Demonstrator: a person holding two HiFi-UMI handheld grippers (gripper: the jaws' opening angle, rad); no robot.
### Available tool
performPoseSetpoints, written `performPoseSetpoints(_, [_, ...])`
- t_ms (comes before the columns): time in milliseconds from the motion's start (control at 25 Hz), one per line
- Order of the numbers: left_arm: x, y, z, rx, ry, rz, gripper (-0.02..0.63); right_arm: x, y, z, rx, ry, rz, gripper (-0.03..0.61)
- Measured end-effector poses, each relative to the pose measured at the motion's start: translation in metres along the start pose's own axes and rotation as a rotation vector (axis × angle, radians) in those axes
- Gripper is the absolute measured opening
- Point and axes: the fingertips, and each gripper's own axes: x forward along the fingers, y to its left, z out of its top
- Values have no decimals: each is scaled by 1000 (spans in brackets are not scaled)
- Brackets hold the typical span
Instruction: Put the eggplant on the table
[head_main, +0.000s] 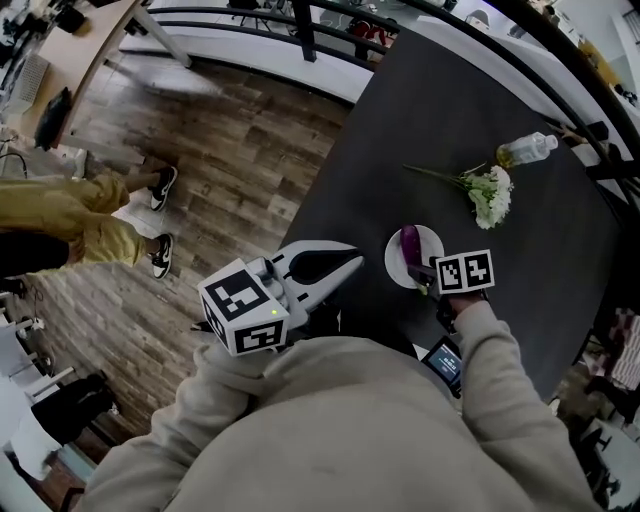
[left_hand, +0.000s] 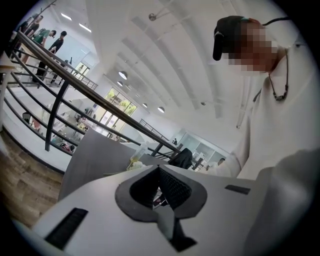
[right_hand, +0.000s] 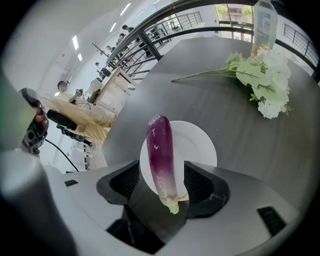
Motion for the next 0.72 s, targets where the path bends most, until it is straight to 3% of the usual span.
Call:
performPoseSetpoints(320, [6, -14, 15, 50, 30, -52, 6, -42, -1, 6, 37, -99, -7, 270])
performPoseSetpoints(720, [38, -36, 52, 143, 61, -125, 6, -162, 4, 44, 118, -452, 77, 268])
